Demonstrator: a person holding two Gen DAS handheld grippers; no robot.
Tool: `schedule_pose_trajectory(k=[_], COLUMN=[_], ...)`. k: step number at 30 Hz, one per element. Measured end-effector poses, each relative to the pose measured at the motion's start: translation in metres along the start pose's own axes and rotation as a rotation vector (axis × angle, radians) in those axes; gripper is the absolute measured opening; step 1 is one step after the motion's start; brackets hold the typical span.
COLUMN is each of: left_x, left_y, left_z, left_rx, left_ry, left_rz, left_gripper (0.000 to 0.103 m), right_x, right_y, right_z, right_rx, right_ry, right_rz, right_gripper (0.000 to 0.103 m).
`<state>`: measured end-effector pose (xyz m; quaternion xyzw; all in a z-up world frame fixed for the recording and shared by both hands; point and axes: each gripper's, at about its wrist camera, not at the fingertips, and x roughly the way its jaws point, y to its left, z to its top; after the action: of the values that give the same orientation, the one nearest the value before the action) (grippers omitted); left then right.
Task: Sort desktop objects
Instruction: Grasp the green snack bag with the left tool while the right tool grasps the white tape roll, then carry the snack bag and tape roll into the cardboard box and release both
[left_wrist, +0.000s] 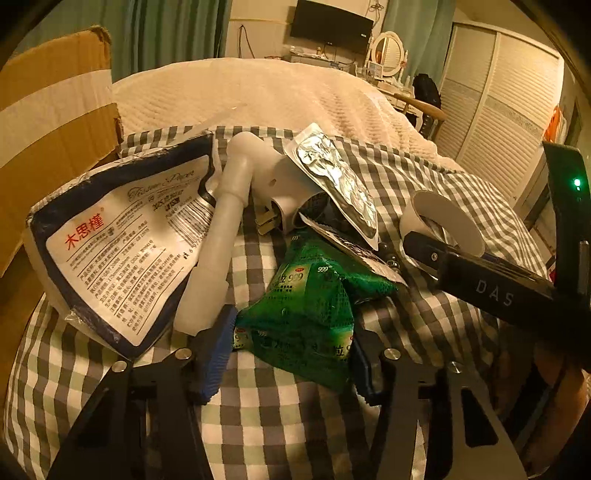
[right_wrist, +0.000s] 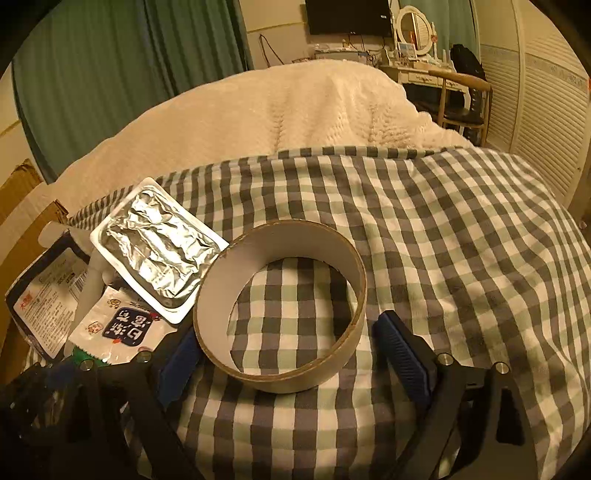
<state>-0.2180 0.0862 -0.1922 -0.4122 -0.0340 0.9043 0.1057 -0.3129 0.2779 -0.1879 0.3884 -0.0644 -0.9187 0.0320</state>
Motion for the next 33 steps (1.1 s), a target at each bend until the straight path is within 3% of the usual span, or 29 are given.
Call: schedule_pose_trajectory(k=[3, 12, 19, 27, 33], left_x=[-0.003, -0.034, -0.079, -0.141, -0.194], left_y=[0.001, 0.012, 0.022, 0.030, 0.065], left_z=[0.001, -0.004, -0.008, 0.008, 0.034], left_rx=[0.002, -0.023, -0.035, -0.086, -0.191], left_ry=[-0.001, 0.013, -0.006, -0.144, -0.264], left_rz=[0.010, 0.006, 0.007, -0.025, -0.016], left_gripper=[0.050, 0.050, 0.050, 0.050, 0.050], right_x=[-0.004, -0.045, -0.084, -0.165, -0.226], right_y=[0.001, 0.000, 0.008, 0.048, 0.096], right_z=[-0.001, 0.001, -0.015, -0.014, 0.016], right_rx=[-0.006, -0.024, -0.030, -0.076, -0.155], right_ry=[-0.001, -0.068, -0.027, -0.046, -0.115], right_rz=[0.003, -0.003, -0.003, 0.004, 0.038], right_gripper=[0.079, 0.079, 0.079, 0.079, 0.079])
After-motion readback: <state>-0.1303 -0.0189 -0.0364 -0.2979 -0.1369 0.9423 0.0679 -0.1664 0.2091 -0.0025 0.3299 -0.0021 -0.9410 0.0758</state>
